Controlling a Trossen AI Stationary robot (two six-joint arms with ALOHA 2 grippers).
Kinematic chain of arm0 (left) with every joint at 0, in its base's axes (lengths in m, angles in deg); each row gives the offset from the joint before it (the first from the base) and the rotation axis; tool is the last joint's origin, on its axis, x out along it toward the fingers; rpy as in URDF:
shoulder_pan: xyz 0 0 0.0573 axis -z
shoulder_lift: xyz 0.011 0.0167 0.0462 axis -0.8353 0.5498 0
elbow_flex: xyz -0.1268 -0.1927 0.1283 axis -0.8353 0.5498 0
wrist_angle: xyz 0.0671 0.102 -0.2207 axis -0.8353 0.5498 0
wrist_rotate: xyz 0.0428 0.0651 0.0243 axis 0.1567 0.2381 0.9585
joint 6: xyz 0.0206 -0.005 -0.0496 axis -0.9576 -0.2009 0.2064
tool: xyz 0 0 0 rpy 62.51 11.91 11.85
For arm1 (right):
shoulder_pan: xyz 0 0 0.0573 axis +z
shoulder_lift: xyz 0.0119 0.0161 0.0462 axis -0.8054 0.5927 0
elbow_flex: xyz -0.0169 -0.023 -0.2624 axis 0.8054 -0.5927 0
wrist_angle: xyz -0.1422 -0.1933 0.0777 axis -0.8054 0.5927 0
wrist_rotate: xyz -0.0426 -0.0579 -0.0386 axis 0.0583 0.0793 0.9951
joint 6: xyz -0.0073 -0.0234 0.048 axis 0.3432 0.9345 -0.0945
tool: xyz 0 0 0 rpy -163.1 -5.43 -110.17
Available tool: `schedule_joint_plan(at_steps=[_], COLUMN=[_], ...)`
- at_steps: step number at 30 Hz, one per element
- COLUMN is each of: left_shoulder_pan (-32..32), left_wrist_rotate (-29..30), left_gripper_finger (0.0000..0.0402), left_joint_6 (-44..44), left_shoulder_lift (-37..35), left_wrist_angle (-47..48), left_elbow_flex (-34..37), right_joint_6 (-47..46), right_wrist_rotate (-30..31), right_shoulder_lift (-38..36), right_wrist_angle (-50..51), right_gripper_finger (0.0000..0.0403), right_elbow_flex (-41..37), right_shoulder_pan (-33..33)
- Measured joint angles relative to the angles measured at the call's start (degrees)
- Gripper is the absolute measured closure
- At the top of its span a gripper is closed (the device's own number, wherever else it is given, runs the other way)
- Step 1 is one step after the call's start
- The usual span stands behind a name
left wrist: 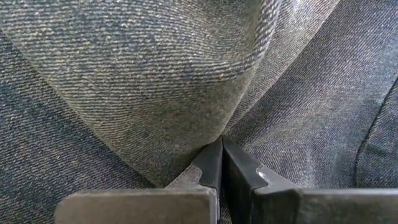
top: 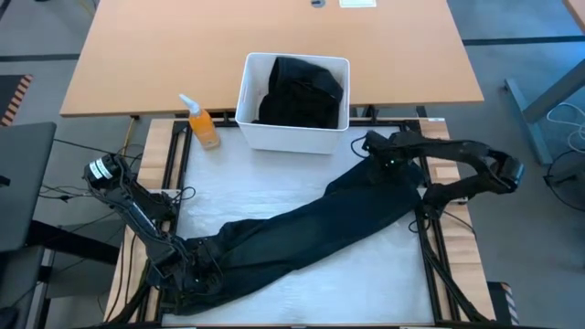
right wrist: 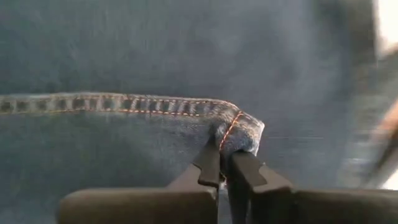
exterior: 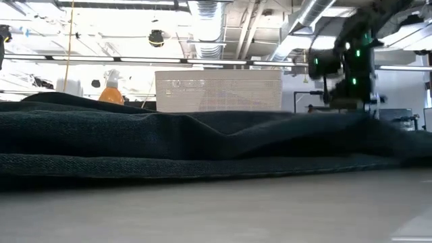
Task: Fold laundry
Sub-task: Fold the blue long pants
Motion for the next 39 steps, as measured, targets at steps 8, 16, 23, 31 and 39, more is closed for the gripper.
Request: schedule_joint_plan(at_steps=[8, 16, 23, 31, 39], left_shoulder_pan=[0.0, 0.0, 0.0, 0.0, 0.0], left_wrist_rotate=[0.5, 1.4, 1.4, 1.4, 1.8], left_gripper_finger=[0.0401, 0.0401, 0.0401, 0.0401, 0.0401], left_joint_6=[0.0, 1.1, 0.9, 0.0, -1.6], left_shoulder_lift=[0.0, 0.0, 0.0, 0.0, 0.0], left_wrist_angle=[-0.1, -1.0, -1.1, -1.3, -1.4], left_elbow_flex=[0.0, 0.1, 0.1, 0.1, 0.0], right_joint_6=[3.4, 8.8, 7.5, -0.2, -4.6], right_wrist_rotate=[19.5, 20.0, 23.0, 21.8, 1.6], right_shoulder_lift=[-2.8, 3.5, 8.9, 2.3, -6.9], right_wrist_angle=[15.0, 13.3, 11.6, 22.8, 20.1], right_gripper_finger=[0.0376, 0.0374, 0.0258, 0.0153, 0.0151], right_elbow_flex=[16.4, 17.4, 19.0, 26.2, 19.1], right_shoulder_pan=[3.2, -0.9, -3.9, -3.4, 7.7])
